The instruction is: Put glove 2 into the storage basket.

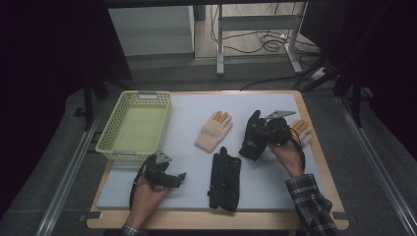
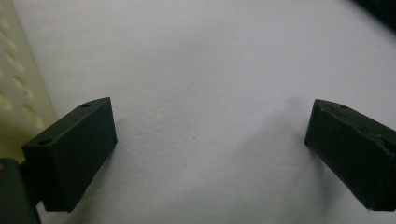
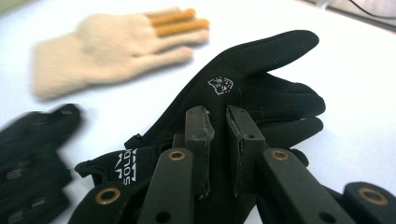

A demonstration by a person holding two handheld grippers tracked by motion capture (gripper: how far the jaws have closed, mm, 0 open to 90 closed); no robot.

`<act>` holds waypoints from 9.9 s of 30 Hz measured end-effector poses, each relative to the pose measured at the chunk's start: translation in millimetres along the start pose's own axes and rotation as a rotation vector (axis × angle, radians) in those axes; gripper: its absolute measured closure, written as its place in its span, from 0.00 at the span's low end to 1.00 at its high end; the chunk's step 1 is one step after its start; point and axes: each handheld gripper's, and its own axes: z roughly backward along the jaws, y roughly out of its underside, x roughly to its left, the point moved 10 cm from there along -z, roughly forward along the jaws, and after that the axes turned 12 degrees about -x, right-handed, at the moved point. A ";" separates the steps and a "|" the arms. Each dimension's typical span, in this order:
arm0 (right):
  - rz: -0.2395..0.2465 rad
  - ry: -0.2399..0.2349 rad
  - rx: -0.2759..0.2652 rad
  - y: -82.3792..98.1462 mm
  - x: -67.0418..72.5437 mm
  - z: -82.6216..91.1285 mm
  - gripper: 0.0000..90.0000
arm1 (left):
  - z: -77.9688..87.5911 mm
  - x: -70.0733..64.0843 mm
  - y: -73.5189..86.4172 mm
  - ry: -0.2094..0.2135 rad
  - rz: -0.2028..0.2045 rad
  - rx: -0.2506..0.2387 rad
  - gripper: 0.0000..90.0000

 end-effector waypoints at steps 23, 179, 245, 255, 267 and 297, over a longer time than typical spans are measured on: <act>0.056 -0.349 -0.051 -10.9 148.3 69.6 0.86 | 0.1 -0.1 0.0 0.001 0.000 0.001 0.02; 0.024 0.011 0.025 94.3 58.5 34.8 0.24 | -29.5 -87.9 -47.9 0.198 -0.209 0.073 0.00; 0.027 0.010 0.023 94.3 58.4 34.7 0.24 | 22.4 38.8 -149.9 -0.069 -0.037 0.007 0.72; 0.026 0.010 0.021 94.2 58.4 34.5 0.24 | 42.3 112.8 -142.7 -0.205 0.053 0.009 0.71; 0.025 0.010 0.021 94.2 58.4 34.4 0.24 | 50.5 183.8 -112.2 -0.336 0.148 0.055 0.69; 0.025 0.009 0.020 94.2 58.4 34.4 0.24 | 25.2 239.0 -47.4 -0.388 0.207 0.354 0.22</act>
